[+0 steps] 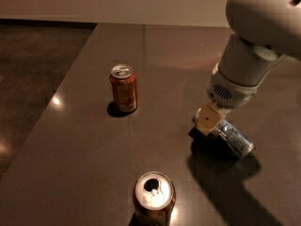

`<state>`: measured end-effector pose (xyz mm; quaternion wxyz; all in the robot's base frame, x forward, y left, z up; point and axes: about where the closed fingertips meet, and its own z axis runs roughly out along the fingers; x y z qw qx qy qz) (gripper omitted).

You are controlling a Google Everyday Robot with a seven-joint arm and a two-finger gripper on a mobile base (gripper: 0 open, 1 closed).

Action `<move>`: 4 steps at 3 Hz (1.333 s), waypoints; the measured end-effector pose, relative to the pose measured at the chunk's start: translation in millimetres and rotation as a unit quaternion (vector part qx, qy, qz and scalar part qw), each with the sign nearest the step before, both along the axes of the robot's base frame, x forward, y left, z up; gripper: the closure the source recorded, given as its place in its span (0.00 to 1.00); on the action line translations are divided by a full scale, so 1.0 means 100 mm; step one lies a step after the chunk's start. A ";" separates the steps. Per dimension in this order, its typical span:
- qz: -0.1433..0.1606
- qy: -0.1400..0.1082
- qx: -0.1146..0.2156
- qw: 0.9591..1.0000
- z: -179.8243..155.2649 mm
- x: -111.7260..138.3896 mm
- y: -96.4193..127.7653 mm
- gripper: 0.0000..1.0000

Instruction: Place redbull can upright

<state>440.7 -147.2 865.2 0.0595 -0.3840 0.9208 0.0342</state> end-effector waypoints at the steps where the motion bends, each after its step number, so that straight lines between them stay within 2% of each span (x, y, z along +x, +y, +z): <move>1: 0.053 -0.025 0.027 0.998 0.16 -0.01 0.12 1.00; 2: 0.085 -0.063 0.073 0.992 0.35 0.05 0.17 1.00; 3: 0.109 -0.104 0.141 0.979 0.55 0.14 0.26 1.00; 4: 0.130 -0.146 0.211 0.958 0.68 0.20 0.36 1.00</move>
Offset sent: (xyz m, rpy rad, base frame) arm 0.0155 0.0304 0.0773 0.3779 -0.2745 0.2874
